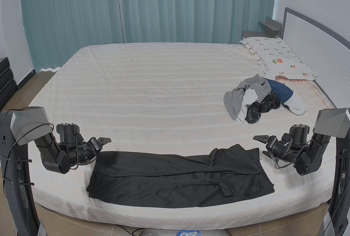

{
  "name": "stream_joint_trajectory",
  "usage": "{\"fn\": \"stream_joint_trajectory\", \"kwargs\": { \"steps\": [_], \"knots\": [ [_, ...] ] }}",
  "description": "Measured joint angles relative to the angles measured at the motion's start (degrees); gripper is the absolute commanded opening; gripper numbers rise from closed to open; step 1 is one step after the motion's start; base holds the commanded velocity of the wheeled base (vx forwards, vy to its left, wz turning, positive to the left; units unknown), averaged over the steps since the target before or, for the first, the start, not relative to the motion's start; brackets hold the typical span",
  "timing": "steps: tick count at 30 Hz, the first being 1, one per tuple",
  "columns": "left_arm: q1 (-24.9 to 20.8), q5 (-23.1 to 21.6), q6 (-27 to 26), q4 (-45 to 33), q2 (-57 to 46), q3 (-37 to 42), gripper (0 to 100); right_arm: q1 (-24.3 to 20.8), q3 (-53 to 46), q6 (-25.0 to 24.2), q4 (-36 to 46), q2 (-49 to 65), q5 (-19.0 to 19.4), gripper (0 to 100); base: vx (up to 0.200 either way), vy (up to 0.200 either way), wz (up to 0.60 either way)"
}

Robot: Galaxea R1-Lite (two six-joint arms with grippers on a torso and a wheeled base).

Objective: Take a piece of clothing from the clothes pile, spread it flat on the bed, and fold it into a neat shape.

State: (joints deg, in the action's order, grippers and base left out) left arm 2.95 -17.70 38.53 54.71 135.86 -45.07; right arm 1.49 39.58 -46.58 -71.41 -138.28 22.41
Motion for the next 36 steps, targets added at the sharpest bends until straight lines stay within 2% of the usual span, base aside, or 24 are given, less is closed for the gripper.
{"fn": "stream_joint_trajectory", "kwargs": {
  "steps": [10, 11, 15, 22, 23, 36],
  "knots": [
    [-0.30, 1.28, -0.79, -1.67, -0.11, -0.66, 100, -0.30, 0.62, 0.05, 0.00, -0.72, -0.10, 100, 0.000, 0.000, 0.00],
    [-0.28, 1.67, -1.23, -1.67, -0.09, -0.71, 0, -0.34, 0.71, 0.05, 0.00, -0.84, -0.10, 100, 0.000, 0.000, 0.00],
    [-0.30, 3.67, -3.96, -1.62, 0.18, -0.79, 0, -0.78, 1.56, 0.13, -0.02, -1.50, -0.77, 100, 0.000, 0.000, 0.00],
    [-0.50, 5.45, -4.55, -1.28, 0.71, -0.96, 0, -2.58, 2.84, 0.62, 0.04, -2.84, -1.41, 100, 0.000, 0.000, 0.00],
    [-0.48, 5.50, -4.55, -1.23, 0.74, -0.99, 0, -2.65, 3.05, 0.66, 0.06, -3.04, -1.41, 0, 0.000, 0.000, 0.00],
    [1.01, 5.61, -4.40, -0.38, 0.90, -1.78, 0, -1.54, 4.68, 1.21, 0.06, -4.22, -1.50, 0, 0.000, 0.000, 0.00]
  ]
}}
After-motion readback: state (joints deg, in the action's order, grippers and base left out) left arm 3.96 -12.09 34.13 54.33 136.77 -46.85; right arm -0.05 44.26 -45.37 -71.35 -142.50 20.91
